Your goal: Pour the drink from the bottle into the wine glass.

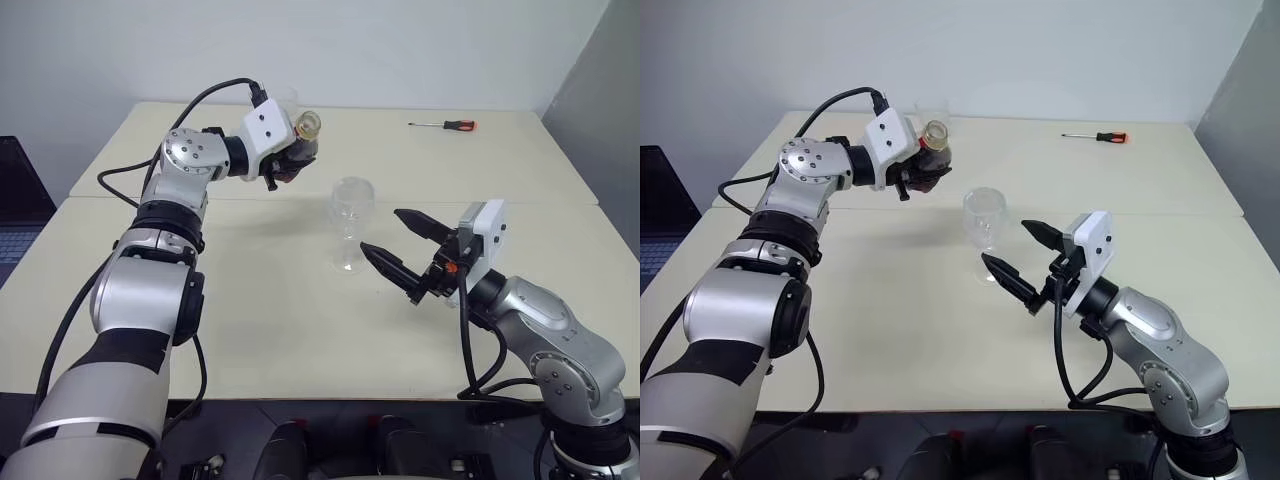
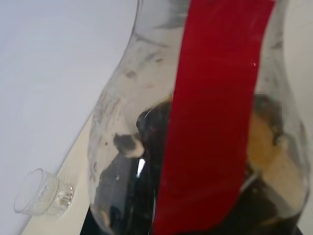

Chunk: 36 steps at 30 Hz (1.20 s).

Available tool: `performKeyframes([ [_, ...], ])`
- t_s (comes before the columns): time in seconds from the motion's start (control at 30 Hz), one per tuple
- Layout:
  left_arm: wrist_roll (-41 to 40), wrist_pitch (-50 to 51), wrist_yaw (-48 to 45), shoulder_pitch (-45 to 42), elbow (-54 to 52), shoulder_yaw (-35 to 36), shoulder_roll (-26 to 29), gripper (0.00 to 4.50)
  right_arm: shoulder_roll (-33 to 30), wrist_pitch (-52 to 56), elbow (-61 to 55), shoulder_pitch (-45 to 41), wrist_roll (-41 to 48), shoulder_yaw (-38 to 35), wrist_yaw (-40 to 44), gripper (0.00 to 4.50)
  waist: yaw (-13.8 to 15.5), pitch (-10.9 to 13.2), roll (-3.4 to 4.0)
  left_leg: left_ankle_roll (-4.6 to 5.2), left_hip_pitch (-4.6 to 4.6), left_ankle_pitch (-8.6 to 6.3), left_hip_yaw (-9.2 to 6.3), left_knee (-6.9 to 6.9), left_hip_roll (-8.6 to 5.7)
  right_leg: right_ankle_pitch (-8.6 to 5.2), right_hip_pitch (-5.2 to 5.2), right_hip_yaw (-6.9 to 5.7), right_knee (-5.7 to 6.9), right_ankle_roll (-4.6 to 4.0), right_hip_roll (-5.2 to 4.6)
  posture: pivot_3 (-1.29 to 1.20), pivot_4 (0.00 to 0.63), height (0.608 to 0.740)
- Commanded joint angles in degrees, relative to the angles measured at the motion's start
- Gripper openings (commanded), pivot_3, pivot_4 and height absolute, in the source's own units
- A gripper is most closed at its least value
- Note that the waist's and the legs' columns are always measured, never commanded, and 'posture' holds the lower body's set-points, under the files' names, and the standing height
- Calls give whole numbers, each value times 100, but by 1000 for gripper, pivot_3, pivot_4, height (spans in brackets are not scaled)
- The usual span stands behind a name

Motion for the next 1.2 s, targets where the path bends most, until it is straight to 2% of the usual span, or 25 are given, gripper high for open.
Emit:
performKeyframes([
  [0.03,180,-372,69,-376,3,-89,-4,1419,15,-99,-84,-99,-62,-71,-21,4500,0,0,0,0,0,0,0,0,0,0,0,0,0,0,0,0,150,740],
  [0.63,785,-1078,287,-668,237,-379,-247,1419,114,-155,-37,-42,-273,-39,-29,4500,1,0,0,0,0,0,-1,1,-5,0,0,1,1,0,-3,0,150,740],
  [1.2,1377,-1791,779,-842,321,-801,-200,1419,177,-159,-45,12,-415,-34,-14,4500,0,0,0,1,0,0,-2,0,-8,-1,0,0,3,1,-5,0,150,740],
])
